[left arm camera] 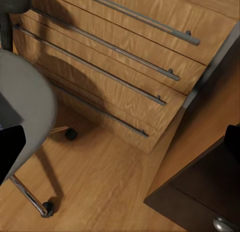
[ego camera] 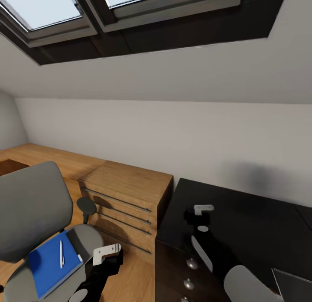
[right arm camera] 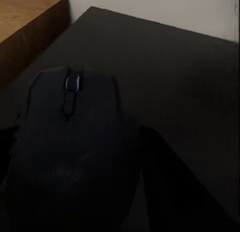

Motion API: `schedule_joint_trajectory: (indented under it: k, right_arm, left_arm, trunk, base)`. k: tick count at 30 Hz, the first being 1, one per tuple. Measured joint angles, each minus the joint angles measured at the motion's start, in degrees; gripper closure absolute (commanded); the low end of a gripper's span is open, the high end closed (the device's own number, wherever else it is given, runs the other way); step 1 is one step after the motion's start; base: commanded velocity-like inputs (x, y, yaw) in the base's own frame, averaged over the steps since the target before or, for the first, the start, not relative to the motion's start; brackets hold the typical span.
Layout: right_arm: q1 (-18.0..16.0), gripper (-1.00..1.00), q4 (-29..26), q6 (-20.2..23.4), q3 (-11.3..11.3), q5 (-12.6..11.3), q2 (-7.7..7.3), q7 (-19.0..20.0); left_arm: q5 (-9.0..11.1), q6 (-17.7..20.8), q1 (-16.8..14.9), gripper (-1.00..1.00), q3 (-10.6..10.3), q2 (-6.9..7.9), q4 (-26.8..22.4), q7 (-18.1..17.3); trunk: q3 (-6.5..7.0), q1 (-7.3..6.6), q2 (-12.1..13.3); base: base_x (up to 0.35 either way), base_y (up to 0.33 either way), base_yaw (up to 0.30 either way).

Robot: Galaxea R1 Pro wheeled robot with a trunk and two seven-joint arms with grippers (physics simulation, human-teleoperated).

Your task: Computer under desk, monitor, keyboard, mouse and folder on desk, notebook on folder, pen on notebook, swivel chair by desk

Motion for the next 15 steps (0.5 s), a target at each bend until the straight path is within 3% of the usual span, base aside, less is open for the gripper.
schedule_joint_trajectory:
  k: [4, 7, 15]
  right_arm:
    - [7.9, 1.00, -18.2, 9.4, 0.1, -1.8, 0.00, -2.6]
    - [11.0, 1.00, -25.0, 12.9, 0.2, -2.2, 0.02, -2.8]
    - [12.4, 1.00, -28.6, 14.2, 0.3, -2.4, 0.04, -2.9]
  left_arm:
    - [0.0, 0.0, 0.0, -1.00, 0.0, 0.02, 0.0, 0.0]
    - [0.0, 0.0, 0.0, -1.00, 0.0, 0.07, 0.0, 0.0]
    - [0.0, 0.1, 0.0, -1.00, 0.0, 0.13, 0.0, -0.1]
  trunk:
    - [0.72, -0.86, 1.6]
    - [1.26, -1.52, 2.8]
    - [1.62, -2.00, 3.6]
  base:
    - [-0.265, 0.000, 0.000]
    - [-0.242, 0.000, 0.000]
    - [-0.025, 0.000, 0.000]
